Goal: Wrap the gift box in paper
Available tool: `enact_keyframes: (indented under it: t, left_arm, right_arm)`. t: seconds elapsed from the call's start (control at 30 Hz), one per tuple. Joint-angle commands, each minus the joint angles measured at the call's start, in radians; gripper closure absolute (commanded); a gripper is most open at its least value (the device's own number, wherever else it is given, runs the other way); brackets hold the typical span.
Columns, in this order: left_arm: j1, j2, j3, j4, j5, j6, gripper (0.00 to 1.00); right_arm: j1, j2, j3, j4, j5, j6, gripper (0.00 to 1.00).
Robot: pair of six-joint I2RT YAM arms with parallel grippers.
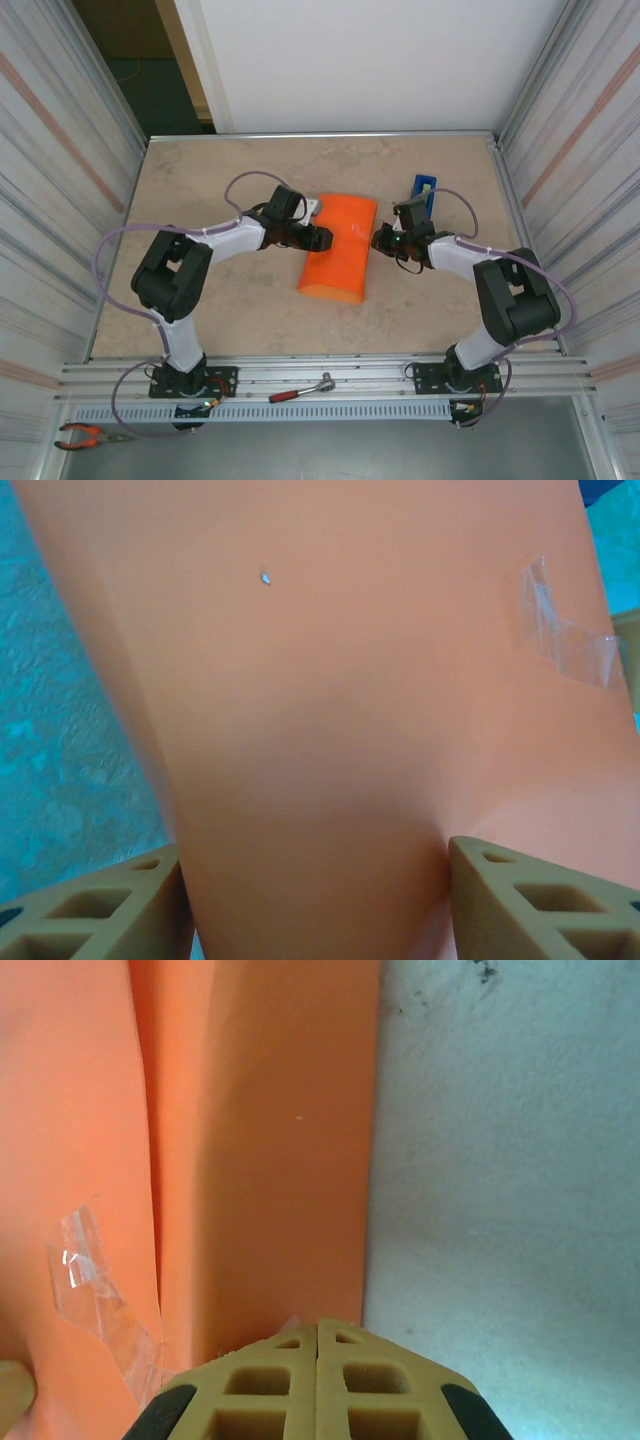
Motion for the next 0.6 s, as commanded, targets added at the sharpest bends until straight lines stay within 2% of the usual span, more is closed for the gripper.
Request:
enact_keyframes:
  t: [0.0,0.2,0.43,0.57]
  left_arm:
    - [-0.046,0.009,-0.060,-0.191,-0.019,0.002,0.37]
    - [-0.028,-0.072,-0.069,-0.174,-0.025,-0.041,0.33]
    - [0.089,-0.126,-0.049,-0.136,0.060,-0.049,0.25]
    - [0.141,-0.162,-0.042,-0.115,0.092,-0.065,0.23]
  right_arm:
    - [0.031,0.071,0.093,0.031,-0.039,-0.021,0.95]
    - [0.027,0.108,0.136,-0.026,-0.025,-0.044,0.97]
    - [-0.037,-0.079,0.057,-0.098,0.012,-0.048,0.94]
    - [-0.022,-0.150,0.085,-0.157,-0.012,-0.064,0.91]
